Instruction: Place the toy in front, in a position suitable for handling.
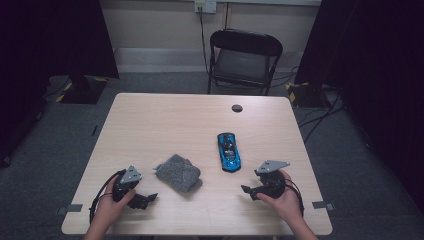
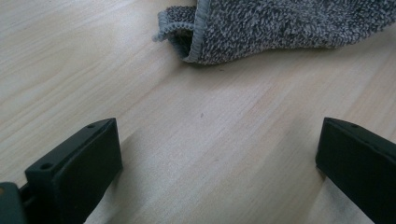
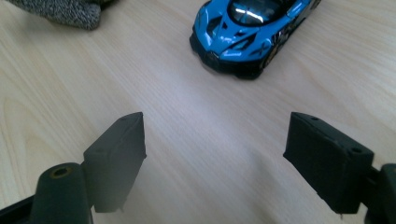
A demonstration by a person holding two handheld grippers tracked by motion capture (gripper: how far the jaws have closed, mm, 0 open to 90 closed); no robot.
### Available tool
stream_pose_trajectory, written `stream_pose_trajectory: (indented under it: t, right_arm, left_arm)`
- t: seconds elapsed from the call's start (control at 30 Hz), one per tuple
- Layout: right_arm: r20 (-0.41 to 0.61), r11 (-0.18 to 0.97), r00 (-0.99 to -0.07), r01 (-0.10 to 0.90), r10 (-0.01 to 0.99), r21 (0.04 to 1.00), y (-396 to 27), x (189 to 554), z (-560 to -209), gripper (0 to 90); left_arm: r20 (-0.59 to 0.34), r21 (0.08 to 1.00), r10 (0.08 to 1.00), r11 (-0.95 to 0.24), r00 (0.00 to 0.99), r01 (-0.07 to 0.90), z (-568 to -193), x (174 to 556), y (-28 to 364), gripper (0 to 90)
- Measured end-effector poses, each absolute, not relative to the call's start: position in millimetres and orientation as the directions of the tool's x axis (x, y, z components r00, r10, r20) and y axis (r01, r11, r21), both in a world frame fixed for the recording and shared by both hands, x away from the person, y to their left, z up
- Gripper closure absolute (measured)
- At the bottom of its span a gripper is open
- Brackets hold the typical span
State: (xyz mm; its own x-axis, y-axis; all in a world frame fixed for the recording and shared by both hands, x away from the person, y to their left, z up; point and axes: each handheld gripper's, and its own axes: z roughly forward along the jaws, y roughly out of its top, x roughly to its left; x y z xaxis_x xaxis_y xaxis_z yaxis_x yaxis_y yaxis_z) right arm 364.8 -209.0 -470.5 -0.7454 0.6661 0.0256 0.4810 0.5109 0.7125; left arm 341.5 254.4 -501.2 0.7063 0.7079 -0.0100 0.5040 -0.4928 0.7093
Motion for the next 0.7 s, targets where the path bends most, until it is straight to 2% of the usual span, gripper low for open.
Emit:
stream_pose_trajectory:
  t: [0.33, 0.6, 0.7]
  right_arm:
    - [0.019, 0.529, -0.764, 0.465, 0.645, 0.710, -186.4, 374.8, -467.9, 19.7]
    - [0.041, 0.507, -0.750, 0.485, 0.660, 0.712, -184.7, 381.7, -472.1, 18.2]
    - [0.047, 0.495, -0.740, 0.494, 0.671, 0.715, -185.4, 382.9, -472.5, 18.2]
  left_arm:
    - [-0.010, 0.709, 0.708, -0.493, 0.706, 0.504, -501.2, 341.5, 254.4, 0.0]
    - [-0.017, 0.703, 0.727, -0.480, 0.687, 0.525, -499.5, 342.2, 249.4, 0.5]
    - [-0.017, 0.715, 0.721, -0.475, 0.693, 0.512, -498.0, 342.6, 246.7, 12.3]
